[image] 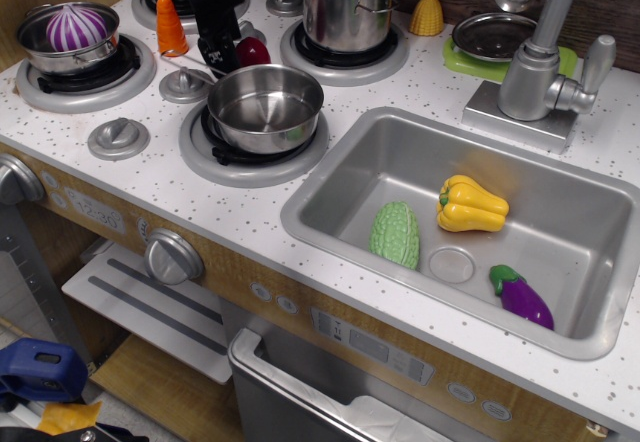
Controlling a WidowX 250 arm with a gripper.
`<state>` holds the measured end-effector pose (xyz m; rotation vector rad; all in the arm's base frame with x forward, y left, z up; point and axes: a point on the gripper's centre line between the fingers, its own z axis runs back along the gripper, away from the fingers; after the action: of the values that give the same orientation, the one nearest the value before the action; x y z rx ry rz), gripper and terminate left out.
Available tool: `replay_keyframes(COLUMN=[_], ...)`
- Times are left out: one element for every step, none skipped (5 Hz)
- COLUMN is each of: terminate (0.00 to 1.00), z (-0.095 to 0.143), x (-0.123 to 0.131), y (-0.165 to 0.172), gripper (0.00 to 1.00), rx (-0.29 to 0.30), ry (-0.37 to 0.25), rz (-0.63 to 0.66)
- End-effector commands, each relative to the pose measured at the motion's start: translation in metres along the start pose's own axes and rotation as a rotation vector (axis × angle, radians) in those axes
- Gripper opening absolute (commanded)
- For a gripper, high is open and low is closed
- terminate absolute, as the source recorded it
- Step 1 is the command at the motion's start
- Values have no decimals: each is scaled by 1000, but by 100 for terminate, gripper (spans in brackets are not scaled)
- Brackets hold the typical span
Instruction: Put sweet potato in pan which is on stove
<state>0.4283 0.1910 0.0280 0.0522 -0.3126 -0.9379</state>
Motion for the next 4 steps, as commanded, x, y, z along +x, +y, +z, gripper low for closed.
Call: replay_keyframes(terminate=[0, 0, 0, 0], z=[16, 7, -2, -11], x=[13, 14, 15, 16], y=[14, 17, 22, 23], gripper=[100, 100, 100, 100], rx=[61, 67, 60, 68], ry=[-34, -75, -102, -125], rz=[-43, -69, -70, -71])
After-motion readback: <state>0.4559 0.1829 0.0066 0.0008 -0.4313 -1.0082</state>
